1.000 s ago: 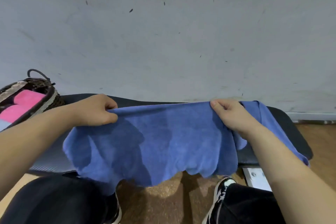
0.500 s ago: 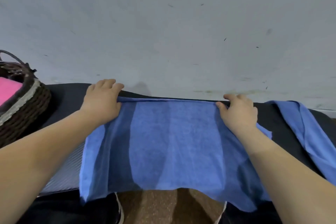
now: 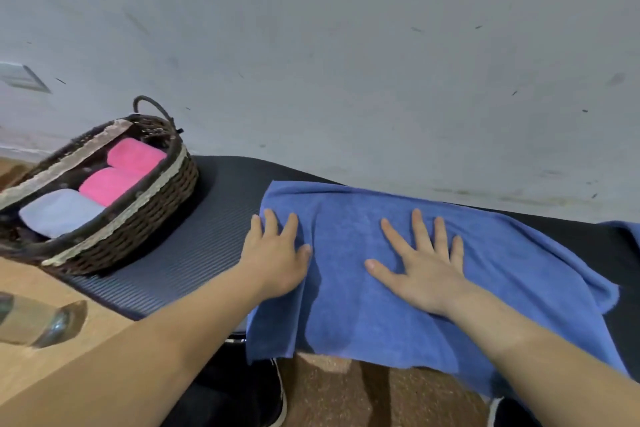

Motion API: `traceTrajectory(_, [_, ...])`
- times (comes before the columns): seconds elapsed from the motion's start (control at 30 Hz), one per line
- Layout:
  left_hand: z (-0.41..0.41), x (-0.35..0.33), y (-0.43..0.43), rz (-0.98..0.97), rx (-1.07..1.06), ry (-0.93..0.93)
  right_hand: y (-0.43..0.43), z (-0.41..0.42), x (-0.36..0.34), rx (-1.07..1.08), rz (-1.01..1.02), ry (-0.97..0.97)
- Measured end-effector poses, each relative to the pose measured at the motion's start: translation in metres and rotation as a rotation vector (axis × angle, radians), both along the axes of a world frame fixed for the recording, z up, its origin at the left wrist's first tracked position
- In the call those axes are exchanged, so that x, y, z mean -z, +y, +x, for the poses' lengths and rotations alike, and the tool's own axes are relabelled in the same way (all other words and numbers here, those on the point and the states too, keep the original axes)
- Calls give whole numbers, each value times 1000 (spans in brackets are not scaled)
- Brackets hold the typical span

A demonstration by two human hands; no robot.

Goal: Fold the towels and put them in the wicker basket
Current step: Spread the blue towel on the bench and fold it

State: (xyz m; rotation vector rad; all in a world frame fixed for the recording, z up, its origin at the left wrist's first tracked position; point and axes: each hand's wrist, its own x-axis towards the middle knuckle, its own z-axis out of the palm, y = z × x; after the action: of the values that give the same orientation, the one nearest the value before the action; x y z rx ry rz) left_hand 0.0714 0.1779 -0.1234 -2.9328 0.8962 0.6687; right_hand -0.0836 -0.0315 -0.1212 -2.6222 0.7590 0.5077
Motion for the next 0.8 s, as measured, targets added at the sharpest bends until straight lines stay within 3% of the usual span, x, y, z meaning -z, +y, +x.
traceTrajectory(0.37, [83,10,56,56,384,-298,-3,18,9,-32,-112,13])
traceTrajectory(0.5, [71,2,41,-47,372,-357,2,19,7,-40,-82,15])
traceTrajectory(0.63, [29,4,0,-199,307,-226,3,25,2,-55,21,-3])
traceTrajectory(0.8, [10,18,-1,-100,360,-143,-30,8,-25,-12,331,-256])
